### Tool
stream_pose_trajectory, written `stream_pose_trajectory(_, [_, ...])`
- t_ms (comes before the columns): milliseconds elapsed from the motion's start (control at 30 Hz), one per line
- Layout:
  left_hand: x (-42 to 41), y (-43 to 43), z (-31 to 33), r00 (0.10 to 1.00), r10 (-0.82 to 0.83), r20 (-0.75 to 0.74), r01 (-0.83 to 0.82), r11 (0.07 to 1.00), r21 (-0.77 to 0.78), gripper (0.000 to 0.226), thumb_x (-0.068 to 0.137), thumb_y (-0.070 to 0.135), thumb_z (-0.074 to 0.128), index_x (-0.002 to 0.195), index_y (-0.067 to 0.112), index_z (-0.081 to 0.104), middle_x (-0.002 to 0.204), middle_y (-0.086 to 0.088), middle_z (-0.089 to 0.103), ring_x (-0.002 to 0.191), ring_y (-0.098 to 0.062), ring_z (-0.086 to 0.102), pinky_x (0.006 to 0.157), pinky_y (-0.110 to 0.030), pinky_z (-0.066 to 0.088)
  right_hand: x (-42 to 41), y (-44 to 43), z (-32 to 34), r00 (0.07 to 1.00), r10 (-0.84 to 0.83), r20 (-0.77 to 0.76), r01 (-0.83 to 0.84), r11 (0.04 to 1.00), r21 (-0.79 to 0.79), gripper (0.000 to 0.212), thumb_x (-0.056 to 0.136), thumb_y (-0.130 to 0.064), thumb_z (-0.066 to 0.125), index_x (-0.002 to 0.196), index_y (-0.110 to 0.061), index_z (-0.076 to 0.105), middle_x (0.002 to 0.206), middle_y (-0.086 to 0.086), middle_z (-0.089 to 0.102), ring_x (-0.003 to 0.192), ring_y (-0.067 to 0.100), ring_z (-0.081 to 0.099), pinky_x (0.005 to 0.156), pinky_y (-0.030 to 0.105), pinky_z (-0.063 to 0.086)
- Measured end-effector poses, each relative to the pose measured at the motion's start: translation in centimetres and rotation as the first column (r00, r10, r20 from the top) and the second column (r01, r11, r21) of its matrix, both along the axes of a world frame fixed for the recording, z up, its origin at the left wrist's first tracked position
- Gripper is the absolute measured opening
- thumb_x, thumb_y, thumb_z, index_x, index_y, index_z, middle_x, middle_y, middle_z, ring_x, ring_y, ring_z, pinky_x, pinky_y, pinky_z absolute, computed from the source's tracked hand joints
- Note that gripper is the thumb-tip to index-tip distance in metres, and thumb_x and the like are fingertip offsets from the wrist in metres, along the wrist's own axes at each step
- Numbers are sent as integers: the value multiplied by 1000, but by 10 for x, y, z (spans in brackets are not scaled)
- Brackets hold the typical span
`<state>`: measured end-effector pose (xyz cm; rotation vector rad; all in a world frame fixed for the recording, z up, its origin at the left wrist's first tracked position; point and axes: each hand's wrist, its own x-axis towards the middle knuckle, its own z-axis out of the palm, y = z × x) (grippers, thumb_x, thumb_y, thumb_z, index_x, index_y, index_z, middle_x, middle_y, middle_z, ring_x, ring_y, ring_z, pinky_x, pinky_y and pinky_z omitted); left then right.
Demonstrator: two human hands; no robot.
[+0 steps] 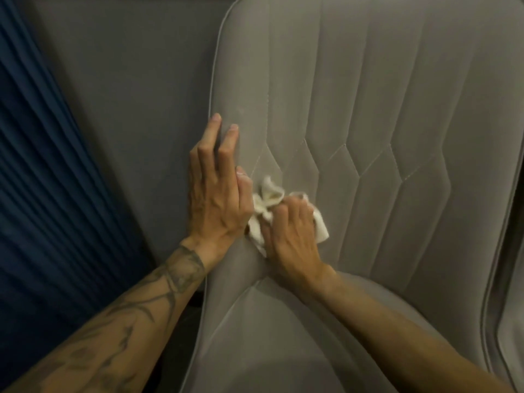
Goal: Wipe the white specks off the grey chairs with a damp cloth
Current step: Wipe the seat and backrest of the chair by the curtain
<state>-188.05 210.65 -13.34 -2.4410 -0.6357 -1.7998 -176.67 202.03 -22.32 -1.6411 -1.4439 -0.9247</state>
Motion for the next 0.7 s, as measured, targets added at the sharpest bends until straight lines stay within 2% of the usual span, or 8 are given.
stream_pose_trajectory(67, [0, 0, 0, 1000, 3, 4, -3, 1000, 0, 59, 91, 3, 47, 149, 4, 41, 160, -24, 33, 139, -38, 41, 121, -27, 21, 2, -14, -21, 983, 96, 156, -67, 981, -182, 17, 98, -25, 54, 105, -9, 50, 106, 10, 45, 89, 32, 48, 81, 43, 36])
stream_pose_trajectory(133, [-1, 0, -1, 1000, 3, 4, -3, 1000, -4, 59, 91, 3, 47, 150, 4, 42, 161, -24, 33, 138, -38, 41, 120, -29, 23, 16, -17, -16, 959, 149, 242, -81, 959, -271, 21, 99, -28, 49, 112, -11, 48, 114, 8, 44, 92, 31, 48, 84, 41, 36])
stream_pose_trajectory(233, [0, 1, 0, 1000, 12, -1, -12, 1000, -2, 60, 90, 3, 46, 150, 3, 43, 160, -25, 33, 138, -37, 41, 119, -29, 25, 24, -7, -6, 990, 79, 116, -60, 985, -160, 25, 100, -30, 49, 114, -10, 50, 116, 7, 46, 97, 27, 47, 88, 39, 35])
stream_pose_trajectory(333, [1, 1, -1, 1000, 8, 2, -8, 1000, -2, 59, 90, 3, 47, 150, 3, 43, 160, -24, 33, 138, -37, 41, 119, -28, 23, 1, -1, -30, 1000, -19, -3, 19, 995, -101, 23, 100, -30, 53, 105, -8, 57, 102, 10, 49, 88, 30, 47, 81, 42, 37])
stream_pose_trajectory(400, [1, 2, -2, 1000, 5, -3, -5, 1000, -6, 59, 91, 4, 47, 150, 5, 42, 160, -23, 32, 138, -36, 41, 119, -25, 21, -6, -9, -51, 989, 73, 132, -43, 974, -222, 23, 97, -30, 58, 100, -8, 61, 95, 12, 51, 82, 32, 48, 76, 44, 38])
stream_pose_trajectory(500, [-1, 3, -3, 1000, 7, -15, -7, 1000, -21, 59, 92, 6, 46, 151, 6, 40, 161, -21, 31, 137, -36, 42, 118, -26, 24, 4, -25, -49, 921, 263, 286, -133, 906, -401, 14, 98, -27, 52, 101, -13, 52, 102, 8, 49, 85, 30, 48, 78, 40, 36])
stream_pose_trajectory(633, [-3, -1, 2, 997, -73, 14, 73, 995, -60, 57, 93, 6, 45, 149, 1, 42, 159, -25, 33, 140, -35, 40, 120, -39, 31, 2, -7, 19, 997, 62, 53, -55, 991, -121, 15, 99, -28, 43, 102, -14, 44, 101, 6, 40, 85, 27, 41, 77, 41, 35])
stream_pose_trajectory(700, [-5, -2, 2, 990, -136, 47, 140, 986, -94, 55, 94, 6, 45, 148, -6, 42, 158, -28, 34, 144, -34, 38, 123, -42, 31, 3, 7, 65, 999, 7, 44, -7, 1000, -8, 13, 97, -26, 47, 100, -14, 44, 100, 9, 43, 86, 26, 40, 77, 39, 33])
